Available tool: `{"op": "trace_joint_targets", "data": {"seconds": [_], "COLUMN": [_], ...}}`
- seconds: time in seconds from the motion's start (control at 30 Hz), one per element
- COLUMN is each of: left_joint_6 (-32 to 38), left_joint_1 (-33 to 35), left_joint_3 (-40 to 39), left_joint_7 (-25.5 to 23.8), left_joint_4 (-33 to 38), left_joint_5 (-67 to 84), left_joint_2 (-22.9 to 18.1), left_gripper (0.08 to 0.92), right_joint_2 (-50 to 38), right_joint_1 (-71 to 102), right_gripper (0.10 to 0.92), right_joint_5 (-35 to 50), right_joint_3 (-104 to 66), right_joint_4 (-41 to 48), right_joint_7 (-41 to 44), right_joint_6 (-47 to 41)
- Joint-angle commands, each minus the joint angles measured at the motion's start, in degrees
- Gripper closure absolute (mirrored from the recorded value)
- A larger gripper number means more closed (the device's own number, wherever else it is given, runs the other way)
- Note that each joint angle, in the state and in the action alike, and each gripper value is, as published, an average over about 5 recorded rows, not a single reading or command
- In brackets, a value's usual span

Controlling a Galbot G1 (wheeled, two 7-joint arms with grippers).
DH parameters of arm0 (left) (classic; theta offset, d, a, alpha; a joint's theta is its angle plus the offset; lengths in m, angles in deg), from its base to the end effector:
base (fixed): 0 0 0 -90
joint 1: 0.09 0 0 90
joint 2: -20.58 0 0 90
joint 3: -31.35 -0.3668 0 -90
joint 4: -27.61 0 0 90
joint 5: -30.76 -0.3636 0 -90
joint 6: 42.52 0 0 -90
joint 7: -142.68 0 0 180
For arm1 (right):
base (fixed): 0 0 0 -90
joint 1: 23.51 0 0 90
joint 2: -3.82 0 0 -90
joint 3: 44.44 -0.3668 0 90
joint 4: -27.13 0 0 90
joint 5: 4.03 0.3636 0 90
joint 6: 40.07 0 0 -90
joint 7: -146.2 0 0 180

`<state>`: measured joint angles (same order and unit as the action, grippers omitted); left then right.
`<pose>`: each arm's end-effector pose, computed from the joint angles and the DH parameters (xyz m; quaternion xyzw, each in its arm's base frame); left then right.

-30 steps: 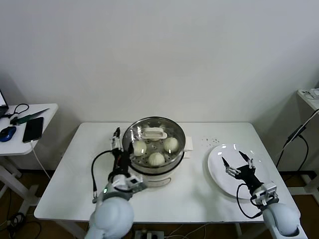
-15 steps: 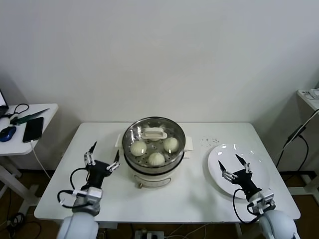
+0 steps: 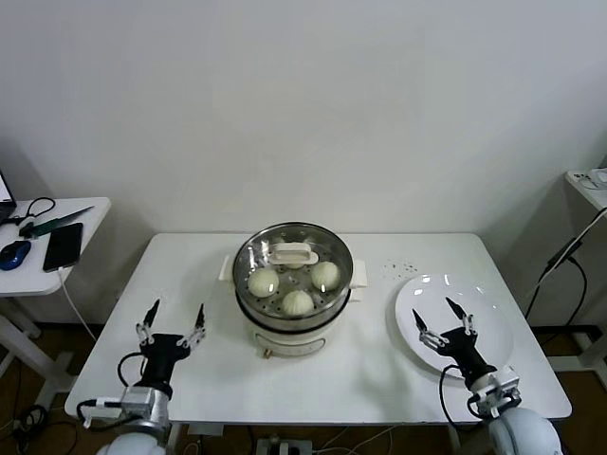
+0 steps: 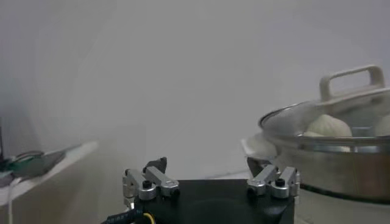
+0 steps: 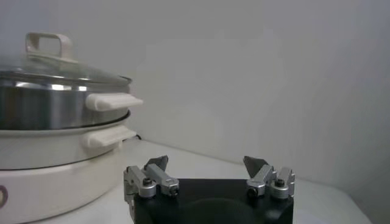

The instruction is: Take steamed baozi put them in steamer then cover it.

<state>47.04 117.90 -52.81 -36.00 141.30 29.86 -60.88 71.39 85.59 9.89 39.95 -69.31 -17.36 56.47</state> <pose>0.1924 0.0663 -0.3437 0.0249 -0.9943 -0.0973 0.0364 0.2456 -0.1570 -0.3897 0.1313 -0.9872 0.0746 0.0518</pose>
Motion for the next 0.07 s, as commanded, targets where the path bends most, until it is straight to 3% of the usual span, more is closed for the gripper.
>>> {"op": "trace_joint_targets", "data": {"seconds": [0.03,0.07], "left_joint_6": [3.75,3.73], "left_joint_1": [1.98,2.04], "left_joint_3": [2.54,2.57], "left_joint_7": [0.63,0.61], "left_joint_4": [-1.61,-1.52], "left_joint_5": [6.13,6.13], "left_joint_2": [-0.28,-0.28], "left_gripper": [0.177,0.177], "right_joint_2": [0.41,0.43], "right_joint_1": [0.32,0.32], "right_gripper": [0.203,0.203], "right_joint_5": [0.06,0.07], "right_joint_3": [0.07,0.07], "right_joint_4": [-0.1,-0.09], "right_joint_7": [-0.02,-0.02], "right_joint_6": [0.59,0.59]}}
